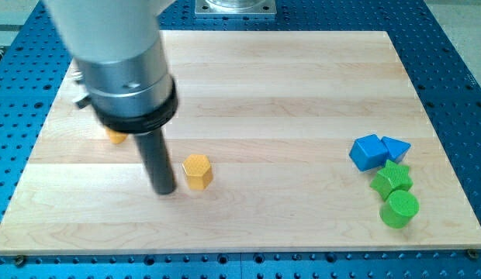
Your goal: Move the hexagon to the left of the green star
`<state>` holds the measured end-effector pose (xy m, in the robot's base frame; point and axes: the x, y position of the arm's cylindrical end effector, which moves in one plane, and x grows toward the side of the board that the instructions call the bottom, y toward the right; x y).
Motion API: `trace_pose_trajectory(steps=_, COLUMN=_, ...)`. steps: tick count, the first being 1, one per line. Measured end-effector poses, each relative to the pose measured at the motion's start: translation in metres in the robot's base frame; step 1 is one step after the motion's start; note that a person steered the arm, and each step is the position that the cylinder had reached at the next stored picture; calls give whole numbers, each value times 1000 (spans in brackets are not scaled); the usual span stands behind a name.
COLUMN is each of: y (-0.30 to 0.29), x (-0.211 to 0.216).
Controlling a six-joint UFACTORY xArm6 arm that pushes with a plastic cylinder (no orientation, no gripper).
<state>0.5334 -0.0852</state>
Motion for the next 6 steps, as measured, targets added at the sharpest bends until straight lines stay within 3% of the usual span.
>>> trace_pose_trajectory(steps=1, y=80, x=3)
trace_pose_trajectory(steps=2, y=59, x=-23)
trace_pose_trajectory(steps=3, y=114, x=-27)
trace_pose_trajectory(steps=4, y=186, x=0)
trace_pose_trajectory(steps=6, y=176, x=44)
